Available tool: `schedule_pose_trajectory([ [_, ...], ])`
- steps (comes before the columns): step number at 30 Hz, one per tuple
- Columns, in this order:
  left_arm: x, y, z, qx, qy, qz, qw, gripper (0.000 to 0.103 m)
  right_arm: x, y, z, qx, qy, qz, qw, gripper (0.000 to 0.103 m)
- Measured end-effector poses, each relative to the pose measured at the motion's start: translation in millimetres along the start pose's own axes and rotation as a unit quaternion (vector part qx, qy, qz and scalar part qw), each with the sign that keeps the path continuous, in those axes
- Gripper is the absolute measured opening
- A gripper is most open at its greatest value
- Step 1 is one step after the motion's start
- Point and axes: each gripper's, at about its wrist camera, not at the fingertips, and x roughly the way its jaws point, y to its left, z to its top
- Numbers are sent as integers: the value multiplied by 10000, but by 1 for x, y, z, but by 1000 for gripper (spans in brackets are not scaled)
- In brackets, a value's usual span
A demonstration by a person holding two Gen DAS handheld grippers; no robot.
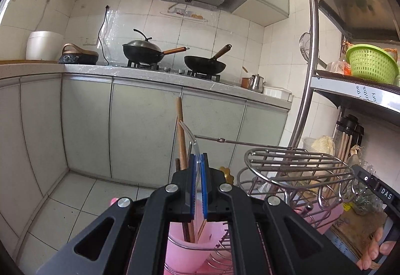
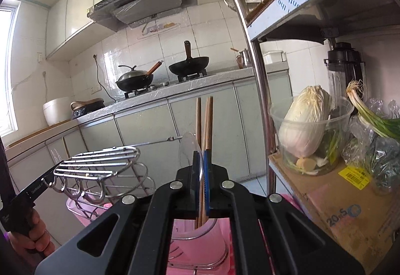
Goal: Organize utensils
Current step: 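Lower the clear fork and spoon into the pink cup and open both grippers, then grasp the black spoon with the left gripper while the right grasps the dark chopstick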
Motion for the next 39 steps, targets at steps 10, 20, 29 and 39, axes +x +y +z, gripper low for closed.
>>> schedule_pose_trajectory([
  [10,5,22,-2,-457,859,-356,9946,5,6,-3,-15,190,744,74,9970,5],
  [20,-1,30,8,-560,1198,-454,9902,33,-1,0,-19,285,1046,142,9940,39],
  [29,-37,33,2,-605,1371,-450,9877,33,-35,-9,-35,637,1339,92,9889,39],
  [39,-65,17,-44,-485,2091,-576,9750,33,-46,-7,-89,1005,2477,228,9633,40],
])
